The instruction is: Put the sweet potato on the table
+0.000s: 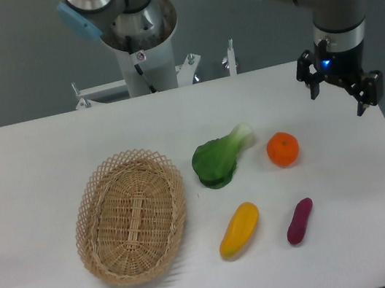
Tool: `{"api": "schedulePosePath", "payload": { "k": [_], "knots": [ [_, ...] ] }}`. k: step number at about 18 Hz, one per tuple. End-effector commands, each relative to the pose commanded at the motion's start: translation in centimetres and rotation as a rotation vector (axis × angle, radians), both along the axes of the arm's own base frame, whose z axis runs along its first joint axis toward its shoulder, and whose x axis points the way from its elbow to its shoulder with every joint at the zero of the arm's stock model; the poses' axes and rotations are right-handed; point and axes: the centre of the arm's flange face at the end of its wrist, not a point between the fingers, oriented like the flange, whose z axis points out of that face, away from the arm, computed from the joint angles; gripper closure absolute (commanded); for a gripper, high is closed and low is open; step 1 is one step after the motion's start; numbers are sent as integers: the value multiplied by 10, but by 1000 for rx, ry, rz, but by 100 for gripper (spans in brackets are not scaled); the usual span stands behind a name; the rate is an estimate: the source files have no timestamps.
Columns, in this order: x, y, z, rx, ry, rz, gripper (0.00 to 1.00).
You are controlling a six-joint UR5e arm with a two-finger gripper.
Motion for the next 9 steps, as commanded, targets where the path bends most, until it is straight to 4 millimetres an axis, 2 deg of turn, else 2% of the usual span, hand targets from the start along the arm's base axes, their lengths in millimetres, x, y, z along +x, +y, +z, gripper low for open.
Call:
{"api": "schedulePosePath", "payload": {
  "k": [9],
  "knots": [
    [1, 1, -1, 9, -4, 12, 0]
  ]
}}
